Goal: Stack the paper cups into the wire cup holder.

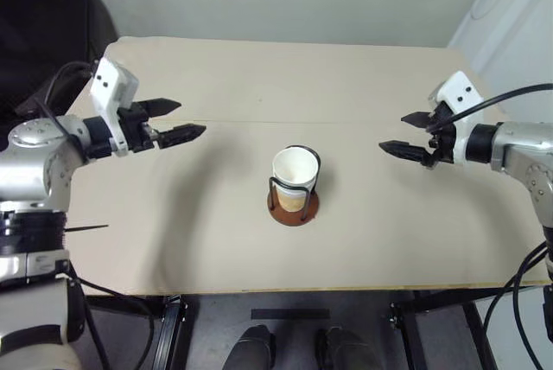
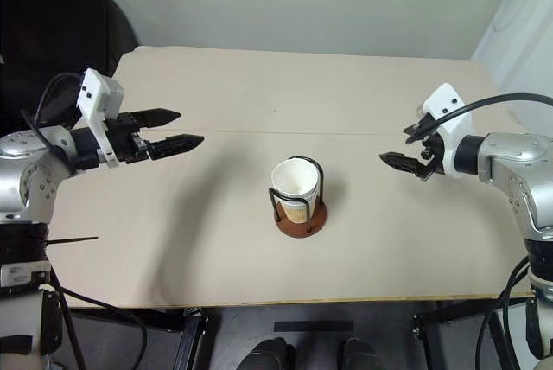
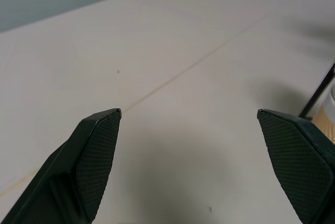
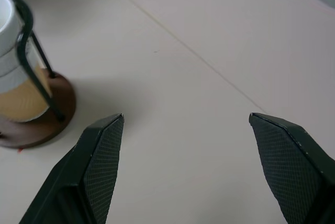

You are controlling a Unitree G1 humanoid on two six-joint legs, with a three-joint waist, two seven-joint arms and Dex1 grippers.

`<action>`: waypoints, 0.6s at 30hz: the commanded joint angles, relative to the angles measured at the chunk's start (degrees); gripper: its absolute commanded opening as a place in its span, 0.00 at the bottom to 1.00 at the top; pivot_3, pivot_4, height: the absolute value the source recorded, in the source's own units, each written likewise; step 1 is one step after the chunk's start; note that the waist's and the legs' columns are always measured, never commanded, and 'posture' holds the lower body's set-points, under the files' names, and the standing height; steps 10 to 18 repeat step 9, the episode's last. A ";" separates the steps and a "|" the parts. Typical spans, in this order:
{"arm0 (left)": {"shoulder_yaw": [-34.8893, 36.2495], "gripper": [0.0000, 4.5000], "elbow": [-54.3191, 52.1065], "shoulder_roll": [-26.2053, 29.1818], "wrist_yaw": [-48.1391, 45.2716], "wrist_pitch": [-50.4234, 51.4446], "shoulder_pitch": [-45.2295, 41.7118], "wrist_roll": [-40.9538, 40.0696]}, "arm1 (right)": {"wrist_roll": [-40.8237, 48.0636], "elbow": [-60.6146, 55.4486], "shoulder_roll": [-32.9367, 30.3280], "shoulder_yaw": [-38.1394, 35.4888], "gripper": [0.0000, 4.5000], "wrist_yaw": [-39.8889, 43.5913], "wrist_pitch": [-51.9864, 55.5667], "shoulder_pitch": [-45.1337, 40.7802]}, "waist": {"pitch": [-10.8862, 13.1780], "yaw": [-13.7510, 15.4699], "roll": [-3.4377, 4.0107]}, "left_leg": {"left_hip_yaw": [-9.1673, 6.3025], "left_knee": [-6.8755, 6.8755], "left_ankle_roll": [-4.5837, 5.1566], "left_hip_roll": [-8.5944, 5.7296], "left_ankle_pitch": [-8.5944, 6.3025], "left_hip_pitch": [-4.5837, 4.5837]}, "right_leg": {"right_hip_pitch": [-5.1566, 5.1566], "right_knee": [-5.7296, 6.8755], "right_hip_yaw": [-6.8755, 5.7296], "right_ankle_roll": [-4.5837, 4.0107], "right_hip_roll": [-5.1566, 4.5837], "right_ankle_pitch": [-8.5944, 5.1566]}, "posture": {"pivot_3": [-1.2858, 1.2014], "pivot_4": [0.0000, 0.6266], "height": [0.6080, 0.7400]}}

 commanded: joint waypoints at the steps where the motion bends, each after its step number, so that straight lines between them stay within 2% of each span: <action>1: 2.99 0.99 -2.68 1.76 0.77 0.48 0.92 -0.41 | -0.19 -1.22 -1.01 -1.64 0.87 0.53 -0.80 0.04 | 0.00 0.02 0.00 | 0.00 0.00 0.00 0.00 0.00 0.00 | 0.00 -0.01 0.00 0.00 0.00 0.00 | 0.52 0.24 1.00; 18: 2.33 0.99 -2.26 1.80 0.73 0.04 -0.05 0.10 | -0.10 -1.95 -0.47 -2.08 0.87 -0.24 -0.57 0.11 | 0.00 0.01 0.00 | 0.00 -0.01 -0.06 0.01 0.03 0.02 | 0.00 0.03 0.00 -0.06 0.01 0.05 | 0.52 0.24 1.00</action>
